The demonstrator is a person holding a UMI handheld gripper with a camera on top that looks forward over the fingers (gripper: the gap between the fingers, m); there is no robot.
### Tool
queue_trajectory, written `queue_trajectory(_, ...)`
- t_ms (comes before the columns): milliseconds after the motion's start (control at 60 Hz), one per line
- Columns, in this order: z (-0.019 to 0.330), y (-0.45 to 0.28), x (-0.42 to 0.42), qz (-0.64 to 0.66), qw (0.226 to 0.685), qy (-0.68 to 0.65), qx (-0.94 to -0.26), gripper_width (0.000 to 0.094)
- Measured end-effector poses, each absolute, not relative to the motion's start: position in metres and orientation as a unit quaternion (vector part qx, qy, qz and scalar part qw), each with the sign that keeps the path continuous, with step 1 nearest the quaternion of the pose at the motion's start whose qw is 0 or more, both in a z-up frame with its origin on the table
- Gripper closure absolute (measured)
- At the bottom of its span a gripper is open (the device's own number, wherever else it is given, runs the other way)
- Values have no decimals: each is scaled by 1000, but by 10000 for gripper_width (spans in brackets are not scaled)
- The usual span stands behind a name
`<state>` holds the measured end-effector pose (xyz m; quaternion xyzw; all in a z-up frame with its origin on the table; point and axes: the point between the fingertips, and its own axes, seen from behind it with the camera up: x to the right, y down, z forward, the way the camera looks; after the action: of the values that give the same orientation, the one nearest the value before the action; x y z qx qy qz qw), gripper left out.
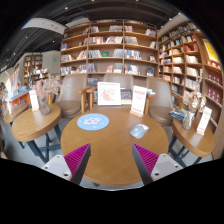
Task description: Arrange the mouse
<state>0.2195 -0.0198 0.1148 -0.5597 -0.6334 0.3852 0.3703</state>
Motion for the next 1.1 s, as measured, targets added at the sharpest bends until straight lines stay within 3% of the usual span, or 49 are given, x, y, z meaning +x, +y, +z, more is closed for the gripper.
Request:
queue_trajectory(400,87,96,171,332,412,-610,-590,78)
queue_trajectory(1100,14,107,73,318,356,-629,-613,83)
